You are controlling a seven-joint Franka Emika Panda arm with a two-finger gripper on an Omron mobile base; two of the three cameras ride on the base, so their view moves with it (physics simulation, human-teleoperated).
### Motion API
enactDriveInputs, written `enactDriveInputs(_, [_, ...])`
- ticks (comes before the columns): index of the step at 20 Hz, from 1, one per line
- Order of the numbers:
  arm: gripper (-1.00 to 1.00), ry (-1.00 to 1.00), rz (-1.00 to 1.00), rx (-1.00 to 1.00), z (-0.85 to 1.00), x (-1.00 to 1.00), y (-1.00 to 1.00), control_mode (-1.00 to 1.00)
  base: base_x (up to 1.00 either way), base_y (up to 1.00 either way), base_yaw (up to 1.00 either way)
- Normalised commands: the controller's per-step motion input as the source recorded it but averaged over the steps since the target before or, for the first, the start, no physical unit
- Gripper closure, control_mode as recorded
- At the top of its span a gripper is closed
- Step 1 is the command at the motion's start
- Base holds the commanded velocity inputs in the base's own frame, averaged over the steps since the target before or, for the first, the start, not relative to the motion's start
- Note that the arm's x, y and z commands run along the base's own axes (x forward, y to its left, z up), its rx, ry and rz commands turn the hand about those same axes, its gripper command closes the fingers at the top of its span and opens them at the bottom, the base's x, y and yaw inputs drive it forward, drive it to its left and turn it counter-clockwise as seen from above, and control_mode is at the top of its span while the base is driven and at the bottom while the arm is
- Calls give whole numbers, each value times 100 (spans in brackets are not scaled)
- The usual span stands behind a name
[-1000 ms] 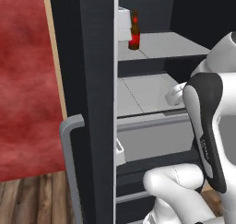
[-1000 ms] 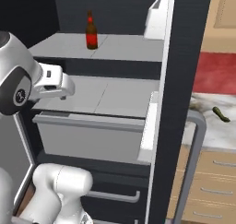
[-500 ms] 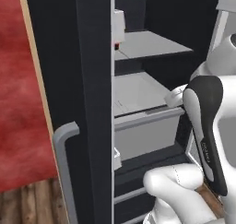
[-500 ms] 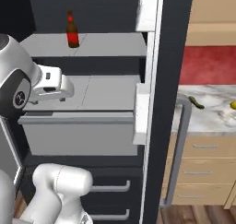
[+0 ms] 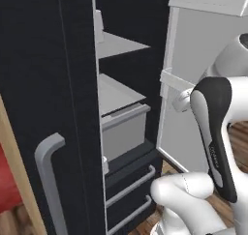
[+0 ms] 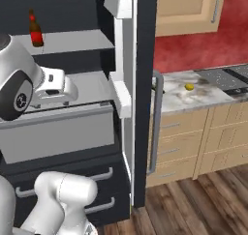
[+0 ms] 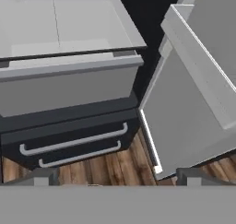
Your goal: Place the beer on the top shelf of the fridge to keep it out of children's reach, and place the lemon and squash on lower shelves for easy access.
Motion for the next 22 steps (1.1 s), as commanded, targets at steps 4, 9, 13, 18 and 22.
enactDriveInputs(4, [-100, 0, 0, 0, 0, 0, 0, 100, -100, 0, -43])
enactDriveInputs(9, [-100, 0, 0, 0, 0, 0, 0, 100, -35, 0, -64])
enactDriveInputs(13, [-100, 0, 0, 0, 0, 0, 0, 100, 1, 0, -83])
enactDriveInputs(18, [-100, 0, 0, 0, 0, 0, 0, 100, 0, 0, -86])
enactDriveInputs(22, [-100, 0, 0, 0, 0, 0, 0, 100, 8, 0, -81])
